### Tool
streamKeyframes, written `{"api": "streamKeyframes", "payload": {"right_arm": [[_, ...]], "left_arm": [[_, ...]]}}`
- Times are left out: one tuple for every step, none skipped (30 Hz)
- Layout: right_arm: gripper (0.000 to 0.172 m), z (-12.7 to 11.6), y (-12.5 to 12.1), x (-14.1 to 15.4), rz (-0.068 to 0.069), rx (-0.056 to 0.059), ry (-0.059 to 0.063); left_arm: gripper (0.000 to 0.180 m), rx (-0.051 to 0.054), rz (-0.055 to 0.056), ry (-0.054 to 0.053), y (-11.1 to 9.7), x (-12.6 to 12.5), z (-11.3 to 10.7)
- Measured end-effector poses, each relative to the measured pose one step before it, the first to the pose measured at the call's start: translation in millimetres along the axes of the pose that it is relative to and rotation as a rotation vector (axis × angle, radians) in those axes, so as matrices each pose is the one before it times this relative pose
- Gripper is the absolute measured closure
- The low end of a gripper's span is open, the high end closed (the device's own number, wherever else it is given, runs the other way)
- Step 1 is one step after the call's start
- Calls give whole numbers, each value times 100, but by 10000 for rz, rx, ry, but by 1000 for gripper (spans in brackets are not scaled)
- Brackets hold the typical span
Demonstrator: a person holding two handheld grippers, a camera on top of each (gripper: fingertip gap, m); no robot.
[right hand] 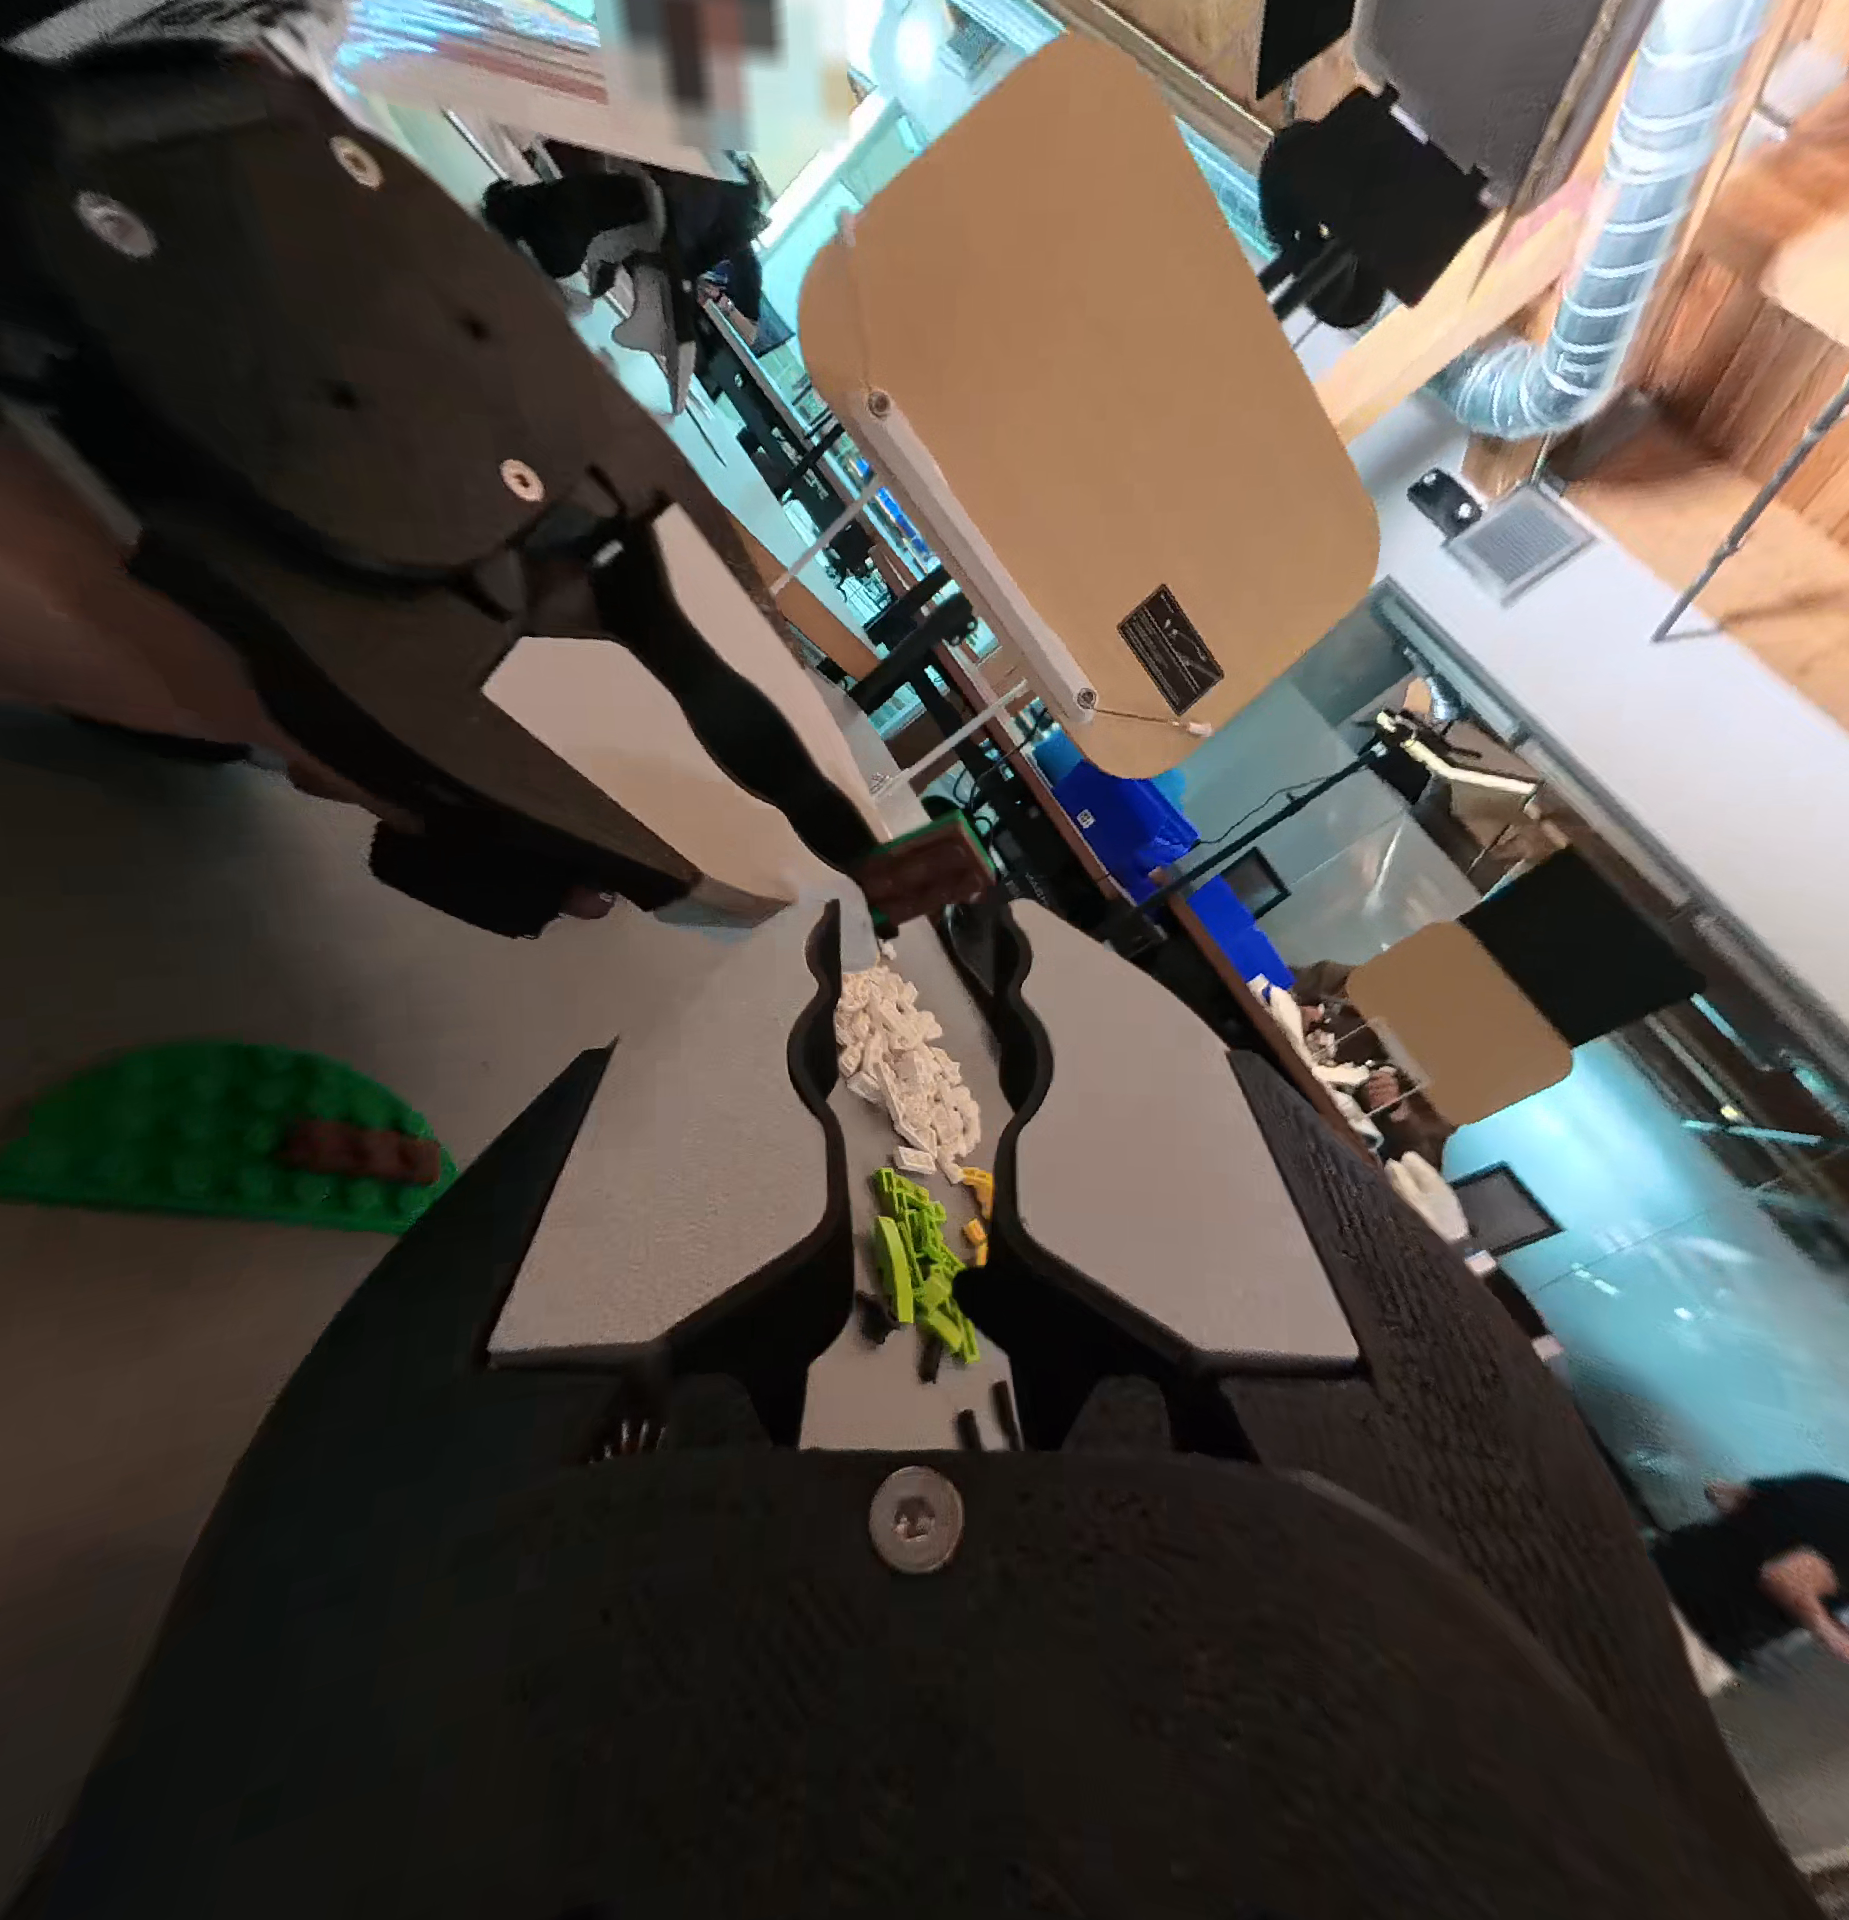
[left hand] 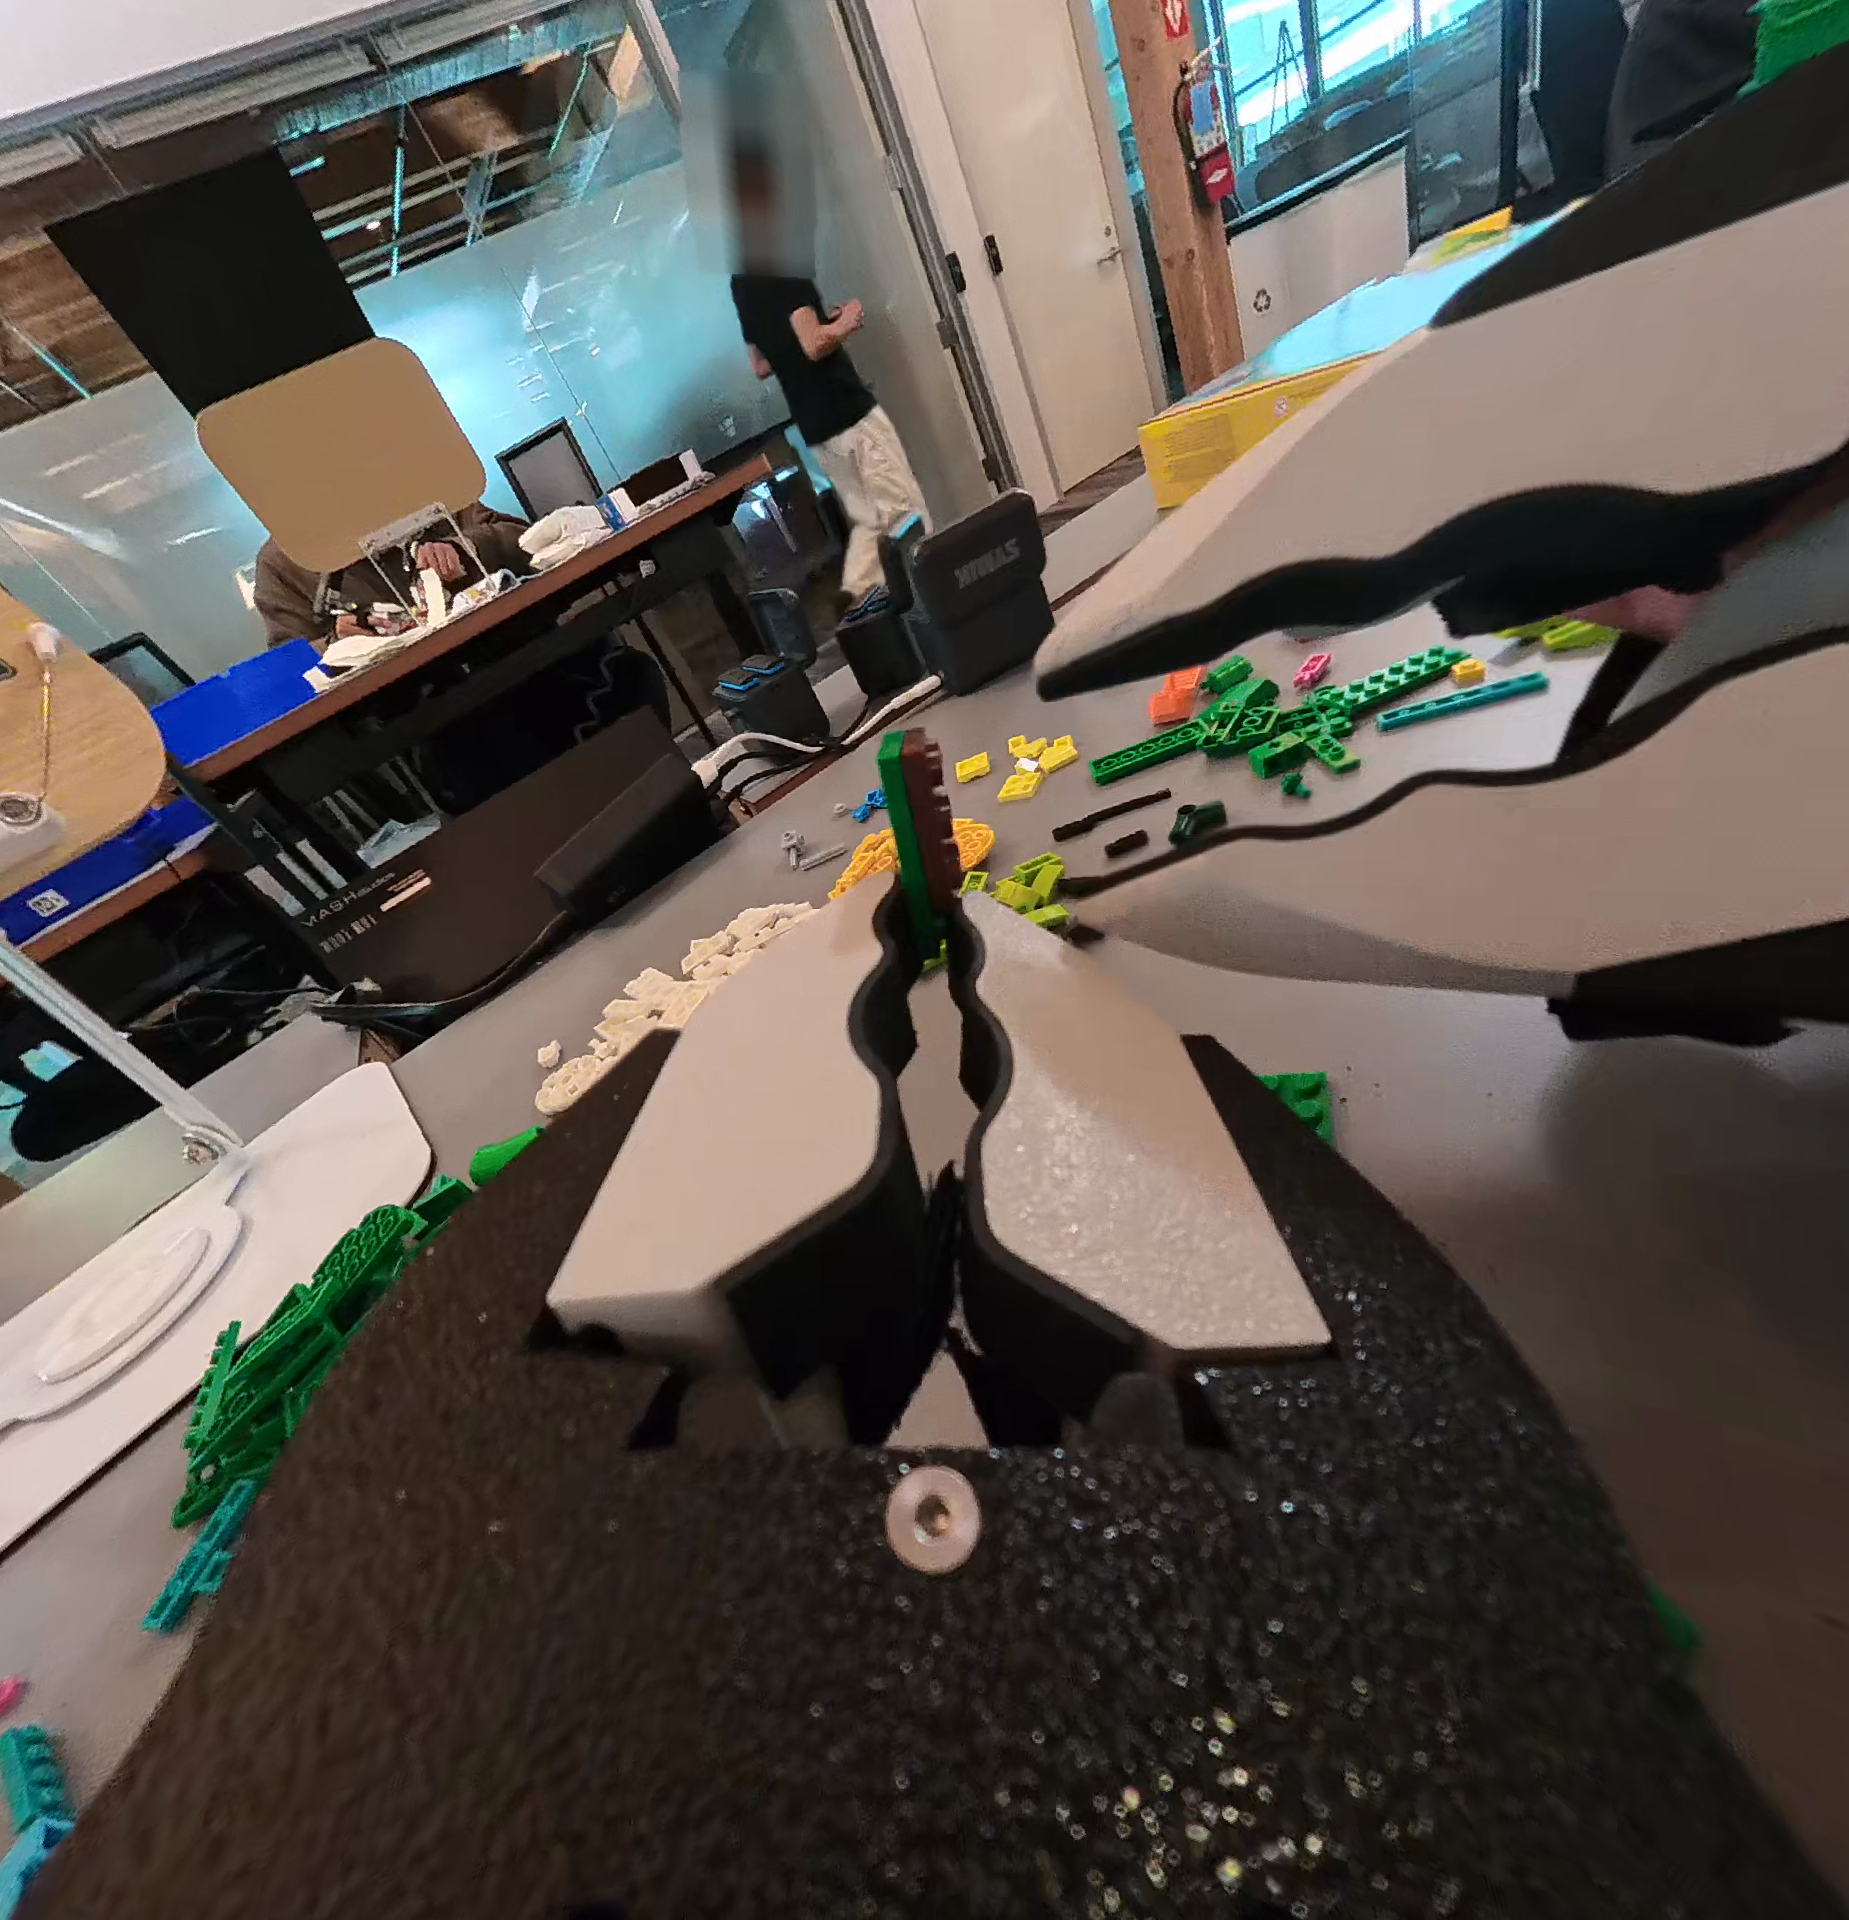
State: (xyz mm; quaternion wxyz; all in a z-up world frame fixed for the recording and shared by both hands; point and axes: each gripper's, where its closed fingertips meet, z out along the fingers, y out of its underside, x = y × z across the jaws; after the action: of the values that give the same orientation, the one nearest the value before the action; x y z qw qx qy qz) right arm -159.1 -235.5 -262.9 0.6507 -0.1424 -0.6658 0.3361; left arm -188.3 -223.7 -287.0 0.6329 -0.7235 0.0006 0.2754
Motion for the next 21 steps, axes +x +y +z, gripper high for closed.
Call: {"api": "streamKeyframes", "payload": {"right_arm": [[145,1,-100,-126,-199,12,16],[146,-10,-94,-70,-145,14,28],[147,-14,-58,3,-93,1,41],[147,-5,7,51,-53,-21,51],[147,11,39,30,-22,-31,24],[148,2,62,35,16,-29,14],[149,3,44,58,97,-18,10],[149,-2,-12,25,263,27,-48],[149,-2,-90,-19,517,93,-142],[149,-6,-116,-41,791,117,-224],[149,14,-41,15,905,83,-229],[149,7,28,183,868,45,-127],[149,-4,66,288,762,29,-47],[149,-19,34,307,663,41,-29],[149,-21,-41,145,609,71,-114],[149,-2,-44,-8,624,70,-204],[149,14,-11,-73,661,49,-227],[149,7,-45,3,662,79,-166],[149,-14,-75,-3,606,106,-162],[150,-20,-52,-10,523,80,-169],[150,-2,15,72,451,16,-102]], "left_arm": [[177,-4,94,13,7,91,21],[177,-1,76,6,-8,71,7],[177,9,67,2,-9,46,-5],[177,13,58,-2,-13,43,-11],[176,11,48,-13,-21,11,-6],[177,12,51,-4,-15,28,4],[177,10,59,-4,-18,30,-1],[177,15,67,-9,-23,39,-5],[177,29,76,-7,-57,45,-13],[177,50,86,-7,-91,51,-15],[176,69,103,-19,-135,36,-32],[177,77,126,-32,-136,25,-43],[177,71,149,-39,-139,34,-41],[177,41,162,-46,-96,22,-31],[177,12,168,-28,-49,55,-11],[177,8,161,-8,-40,94,-5],[177,15,145,2,-50,114,13],[177,17,133,-1,-55,98,0],[176,9,130,-11,-28,77,2],[176,16,118,-13,-51,66,-12],[177,20,95,-18,-51,29,-2]]}}
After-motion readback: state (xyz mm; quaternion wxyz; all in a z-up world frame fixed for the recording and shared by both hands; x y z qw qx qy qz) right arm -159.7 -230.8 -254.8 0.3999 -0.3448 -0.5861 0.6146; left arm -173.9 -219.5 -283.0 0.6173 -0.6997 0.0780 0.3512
